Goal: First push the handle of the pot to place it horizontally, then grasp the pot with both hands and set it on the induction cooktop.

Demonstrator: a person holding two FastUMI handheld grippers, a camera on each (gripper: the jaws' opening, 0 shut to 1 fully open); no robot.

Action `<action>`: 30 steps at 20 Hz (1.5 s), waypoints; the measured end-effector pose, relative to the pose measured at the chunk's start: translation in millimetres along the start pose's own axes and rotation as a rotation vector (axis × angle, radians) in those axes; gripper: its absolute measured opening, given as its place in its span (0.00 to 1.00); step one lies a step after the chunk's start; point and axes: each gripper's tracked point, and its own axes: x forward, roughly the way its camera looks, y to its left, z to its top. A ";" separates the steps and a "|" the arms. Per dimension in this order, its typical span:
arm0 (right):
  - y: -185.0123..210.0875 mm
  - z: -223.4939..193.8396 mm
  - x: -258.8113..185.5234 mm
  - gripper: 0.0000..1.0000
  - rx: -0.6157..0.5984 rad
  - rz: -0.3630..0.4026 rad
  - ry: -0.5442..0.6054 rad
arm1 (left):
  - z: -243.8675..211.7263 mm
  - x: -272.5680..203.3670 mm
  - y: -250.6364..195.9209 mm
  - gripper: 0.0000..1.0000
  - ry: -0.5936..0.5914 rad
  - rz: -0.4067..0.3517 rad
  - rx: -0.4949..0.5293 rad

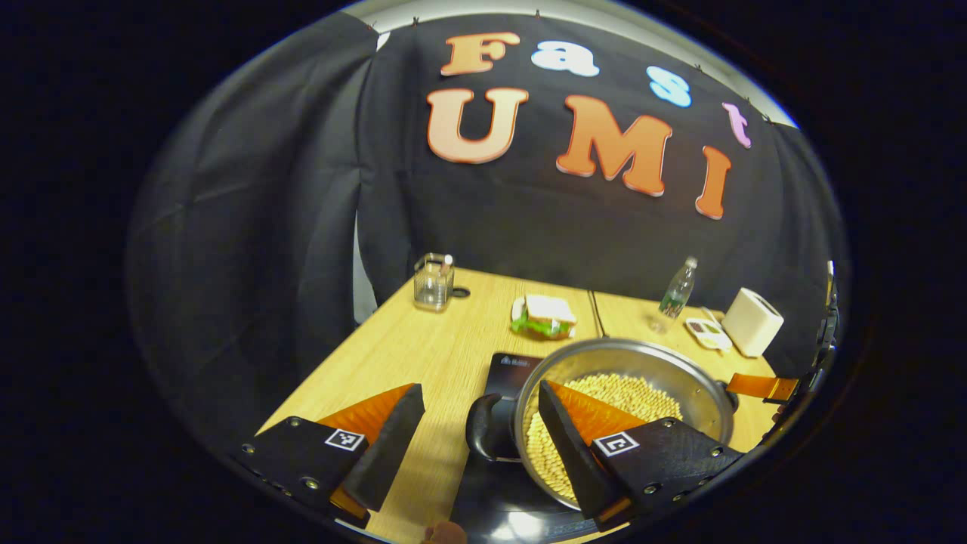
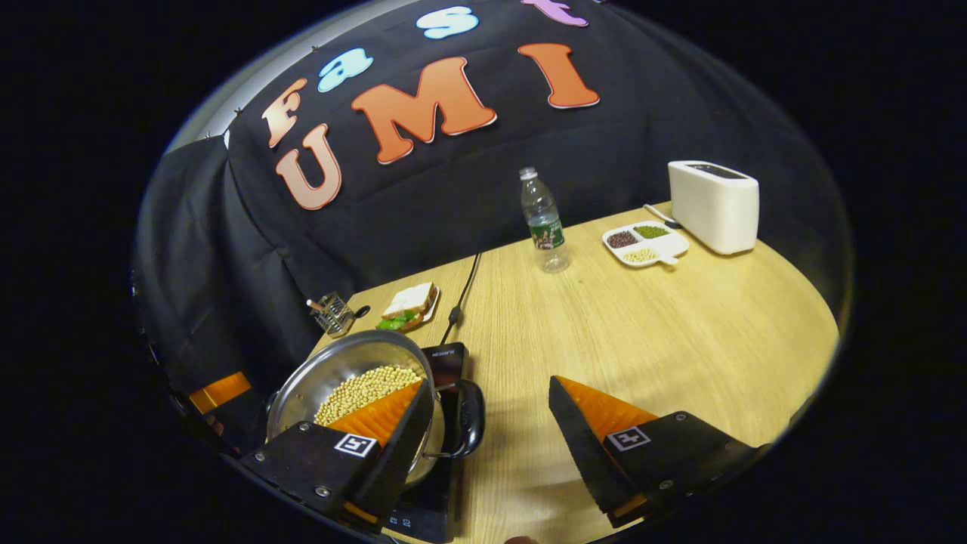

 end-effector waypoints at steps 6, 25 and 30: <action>-45.9 89.0 -89.8 0.95 -0.152 -0.061 -0.231 | 101.3 -97.7 -92.4 0.89 -0.300 -0.077 0.053; -132.4 172.2 -251.8 1.00 -0.269 -0.149 -0.488 | 145.2 -196.5 -225.3 0.92 -0.431 -0.254 0.060; -125.3 172.4 -253.0 0.95 -0.274 -0.132 -0.509 | 142.8 -199.6 -209.3 0.89 -0.423 -0.230 0.049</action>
